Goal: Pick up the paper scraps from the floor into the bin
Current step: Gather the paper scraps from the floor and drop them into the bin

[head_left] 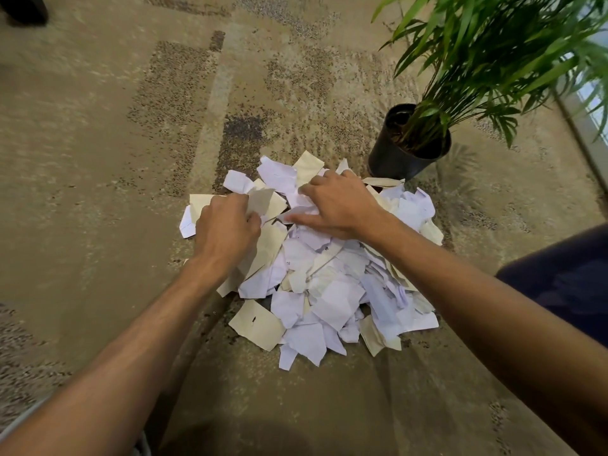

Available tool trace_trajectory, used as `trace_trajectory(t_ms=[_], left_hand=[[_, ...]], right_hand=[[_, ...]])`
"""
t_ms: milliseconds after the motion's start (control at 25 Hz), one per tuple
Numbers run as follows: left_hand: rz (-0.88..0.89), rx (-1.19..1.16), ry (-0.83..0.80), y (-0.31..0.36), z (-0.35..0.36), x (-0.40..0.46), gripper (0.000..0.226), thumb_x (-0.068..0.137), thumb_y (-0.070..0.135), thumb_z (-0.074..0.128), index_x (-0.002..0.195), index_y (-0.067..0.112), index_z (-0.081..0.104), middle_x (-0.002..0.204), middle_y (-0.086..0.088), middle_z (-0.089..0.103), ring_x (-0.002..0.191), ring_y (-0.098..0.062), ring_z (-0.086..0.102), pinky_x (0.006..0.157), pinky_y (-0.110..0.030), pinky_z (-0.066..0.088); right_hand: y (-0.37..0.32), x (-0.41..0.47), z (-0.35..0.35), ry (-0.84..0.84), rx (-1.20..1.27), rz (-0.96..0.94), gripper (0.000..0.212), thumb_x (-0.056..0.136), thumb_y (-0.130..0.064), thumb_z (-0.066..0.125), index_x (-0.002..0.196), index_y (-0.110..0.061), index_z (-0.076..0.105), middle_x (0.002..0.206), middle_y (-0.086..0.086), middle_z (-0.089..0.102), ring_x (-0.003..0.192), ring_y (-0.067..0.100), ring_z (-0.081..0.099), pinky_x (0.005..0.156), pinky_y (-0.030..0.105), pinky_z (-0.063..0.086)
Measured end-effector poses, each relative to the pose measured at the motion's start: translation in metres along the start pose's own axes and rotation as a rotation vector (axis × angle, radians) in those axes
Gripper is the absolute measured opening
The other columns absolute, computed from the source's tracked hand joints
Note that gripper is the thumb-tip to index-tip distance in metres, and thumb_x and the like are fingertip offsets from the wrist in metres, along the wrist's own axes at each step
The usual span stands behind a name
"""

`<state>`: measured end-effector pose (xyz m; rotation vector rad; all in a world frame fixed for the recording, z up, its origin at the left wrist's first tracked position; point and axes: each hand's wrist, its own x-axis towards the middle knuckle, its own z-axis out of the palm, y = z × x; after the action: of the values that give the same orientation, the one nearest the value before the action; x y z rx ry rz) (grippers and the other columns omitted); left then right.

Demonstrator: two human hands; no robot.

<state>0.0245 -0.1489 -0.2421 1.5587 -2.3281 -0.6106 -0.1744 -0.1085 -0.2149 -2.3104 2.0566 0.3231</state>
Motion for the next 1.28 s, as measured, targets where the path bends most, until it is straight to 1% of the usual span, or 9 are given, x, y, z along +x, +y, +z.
trace_trajectory(t_ms=[120, 240, 360, 440, 560, 720, 920, 1040, 1280], left_hand=[[0.008, -0.007, 0.011, 0.002, -0.002, -0.001, 0.027, 0.085, 0.015, 0.051, 0.063, 0.001, 0.043, 0.056, -0.01, 0.04, 0.054, -0.034, 0.042, 0.046, -0.034, 0.028], [0.015, -0.036, 0.029, 0.004, -0.015, 0.0, 0.025, 0.083, 0.014, 0.054, 0.063, -0.002, 0.052, 0.053, -0.014, 0.048, 0.052, -0.036, 0.049, 0.047, -0.038, 0.039], [0.015, -0.024, 0.098, 0.005, -0.029, 0.006, 0.026, 0.083, 0.014, 0.055, 0.063, -0.003, 0.057, 0.054, -0.018, 0.052, 0.051, -0.036, 0.052, 0.046, -0.039, 0.043], [0.063, 0.065, 0.152, 0.004, -0.032, 0.009, 0.028, 0.087, 0.015, 0.055, 0.067, -0.004, 0.058, 0.06, -0.016, 0.051, 0.056, -0.036, 0.051, 0.049, -0.037, 0.038], [0.142, 0.162, 0.152, 0.0, -0.028, 0.01, 0.029, 0.092, 0.018, 0.054, 0.076, -0.005, 0.063, 0.074, -0.015, 0.053, 0.063, -0.033, 0.049, 0.054, -0.037, 0.036], [0.124, 0.194, 0.137, -0.01, -0.026, 0.014, 0.017, 0.09, 0.005, 0.051, 0.081, -0.004, 0.063, 0.077, -0.015, 0.051, 0.067, -0.034, 0.051, 0.055, -0.04, 0.041], [0.095, 0.232, 0.111, -0.018, -0.022, 0.017, 0.018, 0.091, 0.011, 0.053, 0.085, -0.001, 0.065, 0.075, -0.01, 0.046, 0.068, -0.035, 0.05, 0.055, -0.039, 0.039], [0.058, 0.229, 0.084, -0.016, -0.021, 0.017, 0.019, 0.089, 0.012, 0.055, 0.078, -0.001, 0.064, 0.072, -0.012, 0.048, 0.063, -0.034, 0.048, 0.053, -0.038, 0.038], [0.031, 0.164, 0.045, -0.005, -0.021, 0.015, 0.02, 0.089, 0.013, 0.054, 0.083, -0.001, 0.067, 0.067, -0.019, 0.053, 0.061, -0.037, 0.051, 0.053, -0.038, 0.039]], right_hand=[[-0.006, 0.0, 0.001, 0.043, -0.036, -0.018, 0.04, 0.093, -0.046, 0.054, 0.122, -0.019, 0.063, 0.11, 0.002, 0.068, 0.104, 0.025, 0.06, 0.089, 0.038, 0.041], [-0.004, -0.007, -0.006, 0.136, 0.113, 0.029, 0.022, 0.095, -0.027, 0.055, 0.109, -0.018, 0.07, 0.099, 0.001, 0.072, 0.091, 0.022, 0.065, 0.08, 0.032, 0.047], [0.012, -0.013, -0.028, 0.176, 0.447, 0.168, 0.022, 0.097, -0.027, 0.056, 0.106, -0.012, 0.07, 0.101, 0.003, 0.073, 0.084, 0.017, 0.068, 0.077, 0.026, 0.051], [0.027, -0.003, -0.041, 0.27, 0.539, 0.222, 0.021, 0.096, -0.027, 0.058, 0.099, -0.011, 0.071, 0.092, 0.006, 0.073, 0.076, 0.018, 0.067, 0.073, 0.032, 0.054], [0.039, 0.023, -0.047, 0.327, 0.479, 0.234, 0.02, 0.096, -0.025, 0.058, 0.098, -0.01, 0.071, 0.087, 0.003, 0.07, 0.071, 0.012, 0.057, 0.063, 0.026, 0.041], [0.031, 0.064, -0.023, 0.172, 0.287, 0.151, 0.021, 0.102, -0.026, 0.047, 0.103, -0.015, 0.064, 0.084, -0.001, 0.06, 0.072, 0.011, 0.051, 0.057, 0.017, 0.036], [0.006, 0.084, 0.003, 0.052, 0.25, 0.0, 0.035, 0.105, -0.034, 0.034, 0.116, -0.016, 0.061, 0.082, -0.002, 0.058, 0.07, 0.012, 0.056, 0.064, 0.023, 0.045], [-0.01, 0.075, 0.011, 0.081, 0.222, -0.116, 0.04, 0.105, -0.038, 0.03, 0.107, -0.012, 0.06, 0.085, 0.005, 0.063, 0.073, 0.02, 0.062, 0.068, 0.033, 0.055], [-0.031, 0.048, 0.006, 0.023, 0.144, -0.118, 0.051, 0.091, -0.058, 0.051, 0.115, -0.012, 0.054, 0.096, 0.004, 0.055, 0.081, 0.02, 0.049, 0.064, 0.029, 0.035]])
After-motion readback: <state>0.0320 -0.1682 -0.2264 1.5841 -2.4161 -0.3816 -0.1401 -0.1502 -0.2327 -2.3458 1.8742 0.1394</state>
